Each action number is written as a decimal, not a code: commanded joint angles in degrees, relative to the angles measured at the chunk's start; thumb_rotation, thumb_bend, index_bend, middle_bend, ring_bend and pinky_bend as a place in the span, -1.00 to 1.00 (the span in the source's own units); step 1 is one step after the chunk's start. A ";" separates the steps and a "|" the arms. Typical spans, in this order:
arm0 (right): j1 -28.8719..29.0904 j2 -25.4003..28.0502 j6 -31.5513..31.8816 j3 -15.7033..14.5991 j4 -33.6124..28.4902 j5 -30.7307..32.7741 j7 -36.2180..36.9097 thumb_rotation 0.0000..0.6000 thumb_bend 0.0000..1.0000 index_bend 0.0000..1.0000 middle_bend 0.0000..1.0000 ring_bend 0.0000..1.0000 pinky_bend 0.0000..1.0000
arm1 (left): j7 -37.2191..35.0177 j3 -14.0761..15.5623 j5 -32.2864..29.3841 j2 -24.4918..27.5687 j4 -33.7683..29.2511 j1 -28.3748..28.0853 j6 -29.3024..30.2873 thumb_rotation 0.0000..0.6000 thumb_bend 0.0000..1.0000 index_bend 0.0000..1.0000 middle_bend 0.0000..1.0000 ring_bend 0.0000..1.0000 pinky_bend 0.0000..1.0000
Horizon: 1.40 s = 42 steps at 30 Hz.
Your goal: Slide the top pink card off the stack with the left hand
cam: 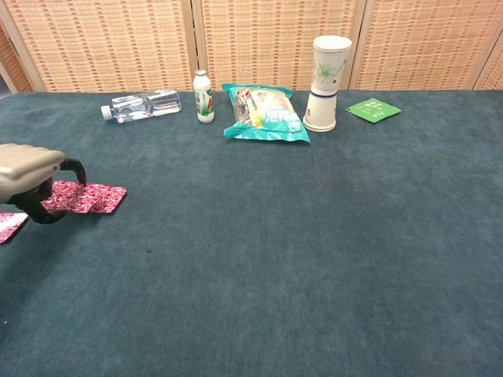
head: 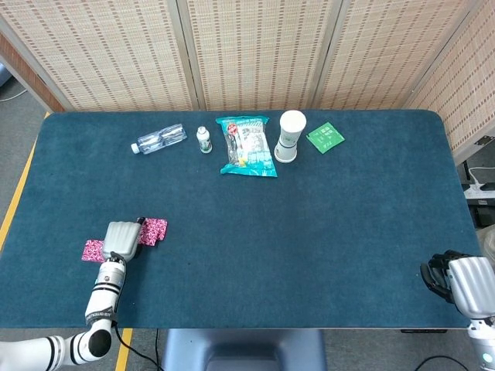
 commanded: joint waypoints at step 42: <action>0.31 -0.34 -1.06 -0.05 -0.53 0.51 -1.72 1.00 -0.18 0.97 0.65 0.44 0.67 | -11.29 7.73 12.59 9.85 -4.12 20.91 8.58 1.00 -0.26 -0.06 1.00 1.00 1.00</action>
